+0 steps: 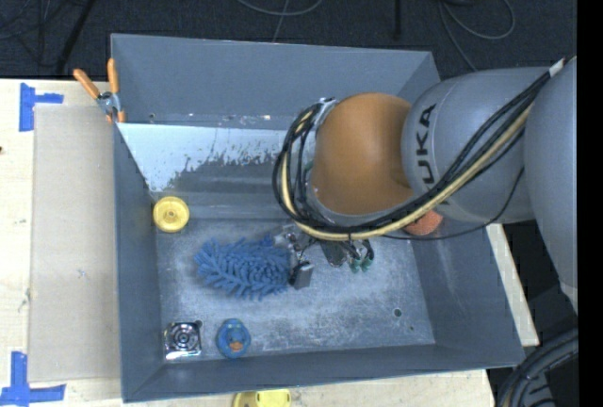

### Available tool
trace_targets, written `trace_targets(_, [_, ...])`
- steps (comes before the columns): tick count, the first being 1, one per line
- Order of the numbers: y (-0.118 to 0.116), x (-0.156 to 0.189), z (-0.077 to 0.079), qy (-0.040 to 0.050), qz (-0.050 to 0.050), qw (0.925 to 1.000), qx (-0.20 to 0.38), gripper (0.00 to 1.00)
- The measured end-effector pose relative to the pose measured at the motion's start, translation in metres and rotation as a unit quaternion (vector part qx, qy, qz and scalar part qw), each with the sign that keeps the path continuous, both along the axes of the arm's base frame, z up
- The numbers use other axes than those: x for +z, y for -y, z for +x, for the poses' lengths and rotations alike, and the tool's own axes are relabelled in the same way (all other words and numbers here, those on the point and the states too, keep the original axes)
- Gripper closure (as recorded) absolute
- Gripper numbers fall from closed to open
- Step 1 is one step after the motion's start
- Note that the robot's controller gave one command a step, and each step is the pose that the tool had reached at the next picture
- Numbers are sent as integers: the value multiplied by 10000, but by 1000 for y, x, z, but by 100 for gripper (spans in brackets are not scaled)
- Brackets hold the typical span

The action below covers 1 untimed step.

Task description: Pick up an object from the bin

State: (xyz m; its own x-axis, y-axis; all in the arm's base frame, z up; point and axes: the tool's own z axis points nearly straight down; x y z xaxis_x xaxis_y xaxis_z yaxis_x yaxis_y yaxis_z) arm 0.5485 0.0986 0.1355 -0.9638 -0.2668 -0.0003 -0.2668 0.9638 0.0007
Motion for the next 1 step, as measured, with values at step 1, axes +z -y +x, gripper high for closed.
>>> trace_targets(1, [0,31,8,-4,-5,9999,140,100])
